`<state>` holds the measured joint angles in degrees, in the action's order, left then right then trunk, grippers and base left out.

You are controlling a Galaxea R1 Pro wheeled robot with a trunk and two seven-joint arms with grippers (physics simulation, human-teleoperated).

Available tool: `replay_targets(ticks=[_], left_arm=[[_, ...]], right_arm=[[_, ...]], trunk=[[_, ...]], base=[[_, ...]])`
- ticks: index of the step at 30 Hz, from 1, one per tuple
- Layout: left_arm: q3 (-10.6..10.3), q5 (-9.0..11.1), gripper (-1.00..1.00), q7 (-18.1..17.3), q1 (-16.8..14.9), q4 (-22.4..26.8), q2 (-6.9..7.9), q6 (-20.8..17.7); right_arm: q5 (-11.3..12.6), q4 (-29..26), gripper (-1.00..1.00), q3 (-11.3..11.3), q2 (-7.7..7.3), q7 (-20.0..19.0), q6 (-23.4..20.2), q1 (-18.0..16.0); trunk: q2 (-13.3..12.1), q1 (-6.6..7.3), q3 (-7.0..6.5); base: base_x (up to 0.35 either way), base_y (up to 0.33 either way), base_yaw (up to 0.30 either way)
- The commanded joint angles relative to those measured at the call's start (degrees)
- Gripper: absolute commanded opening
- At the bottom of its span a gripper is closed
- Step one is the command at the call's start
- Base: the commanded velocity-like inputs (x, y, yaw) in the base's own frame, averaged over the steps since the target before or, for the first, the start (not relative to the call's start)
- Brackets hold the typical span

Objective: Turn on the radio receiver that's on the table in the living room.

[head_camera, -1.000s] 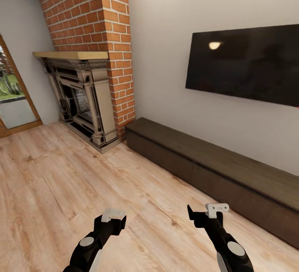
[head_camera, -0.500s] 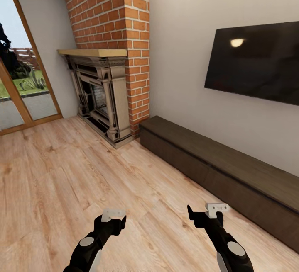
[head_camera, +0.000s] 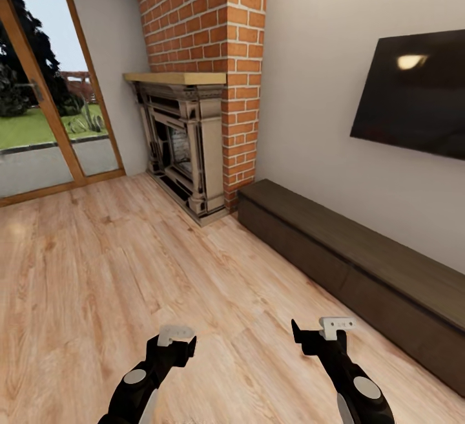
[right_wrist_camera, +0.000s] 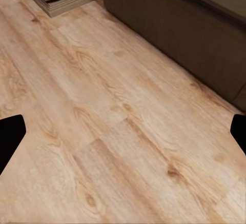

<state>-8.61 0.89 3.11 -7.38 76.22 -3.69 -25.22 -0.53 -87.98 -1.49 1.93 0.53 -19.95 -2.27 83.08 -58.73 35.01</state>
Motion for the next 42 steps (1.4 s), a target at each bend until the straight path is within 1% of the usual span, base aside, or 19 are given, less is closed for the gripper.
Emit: replay_targets(ticks=[1,42], left_arm=[[0.0,0.0,1.00,0.0,0.0,0.0,0.00,0.0],[0.0,0.0,1.00,0.0,0.0,0.0,0.00,0.0]], right_arm=[[0.0,0.0,1.00,0.0,0.00,0.0,0.0,0.0],[0.0,0.0,1.00,0.0,0.00,0.0,0.0,0.0]], trunk=[[0.0,0.00,0.05],[0.0,0.00,2.19]], base=[[0.000,0.000,0.244],[0.000,0.000,0.244]])
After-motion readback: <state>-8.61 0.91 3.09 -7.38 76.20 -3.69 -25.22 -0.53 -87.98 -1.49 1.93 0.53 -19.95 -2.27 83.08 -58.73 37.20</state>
